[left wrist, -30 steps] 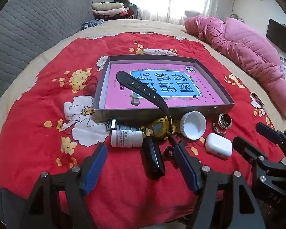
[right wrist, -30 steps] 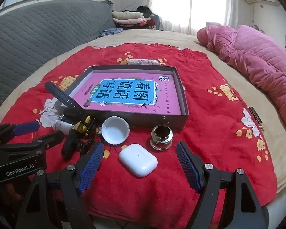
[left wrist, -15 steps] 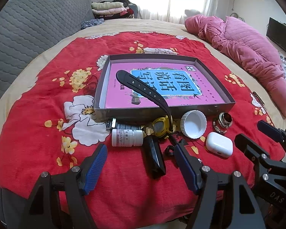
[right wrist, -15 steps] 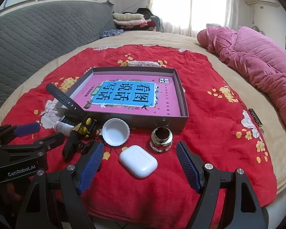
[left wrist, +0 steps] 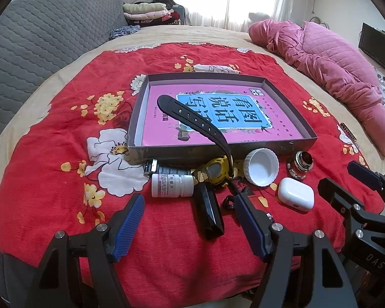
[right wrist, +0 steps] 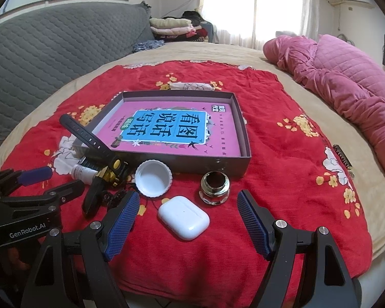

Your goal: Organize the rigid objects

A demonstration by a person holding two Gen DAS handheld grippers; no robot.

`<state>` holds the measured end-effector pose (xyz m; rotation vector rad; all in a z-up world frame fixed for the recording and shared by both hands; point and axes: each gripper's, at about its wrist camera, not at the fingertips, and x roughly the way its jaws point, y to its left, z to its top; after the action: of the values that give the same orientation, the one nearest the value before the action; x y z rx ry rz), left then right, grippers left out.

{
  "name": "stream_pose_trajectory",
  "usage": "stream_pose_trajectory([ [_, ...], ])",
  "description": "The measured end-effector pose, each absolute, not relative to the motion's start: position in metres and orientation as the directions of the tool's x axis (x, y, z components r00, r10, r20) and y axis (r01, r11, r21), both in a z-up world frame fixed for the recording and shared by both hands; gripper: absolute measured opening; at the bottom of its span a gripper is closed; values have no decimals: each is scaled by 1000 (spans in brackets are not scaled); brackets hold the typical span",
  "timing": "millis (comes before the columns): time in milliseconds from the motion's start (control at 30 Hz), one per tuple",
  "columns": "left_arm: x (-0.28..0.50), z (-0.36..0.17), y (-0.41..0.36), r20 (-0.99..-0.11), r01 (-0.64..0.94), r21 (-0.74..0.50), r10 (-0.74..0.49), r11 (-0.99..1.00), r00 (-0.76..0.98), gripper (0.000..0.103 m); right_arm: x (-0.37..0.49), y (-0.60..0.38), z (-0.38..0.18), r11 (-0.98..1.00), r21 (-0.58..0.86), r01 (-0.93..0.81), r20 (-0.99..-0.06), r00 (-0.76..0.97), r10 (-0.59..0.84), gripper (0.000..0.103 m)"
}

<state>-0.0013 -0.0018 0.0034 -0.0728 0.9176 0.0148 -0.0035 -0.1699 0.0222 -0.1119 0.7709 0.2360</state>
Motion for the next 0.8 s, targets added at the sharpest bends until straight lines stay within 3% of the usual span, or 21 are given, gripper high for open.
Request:
stream_pose_trajectory([
  [800,-1,3,-1,-794,-44,-56,-18,997,607,72,-2,-175,21,971,-7,-238,-699,696,166,79],
])
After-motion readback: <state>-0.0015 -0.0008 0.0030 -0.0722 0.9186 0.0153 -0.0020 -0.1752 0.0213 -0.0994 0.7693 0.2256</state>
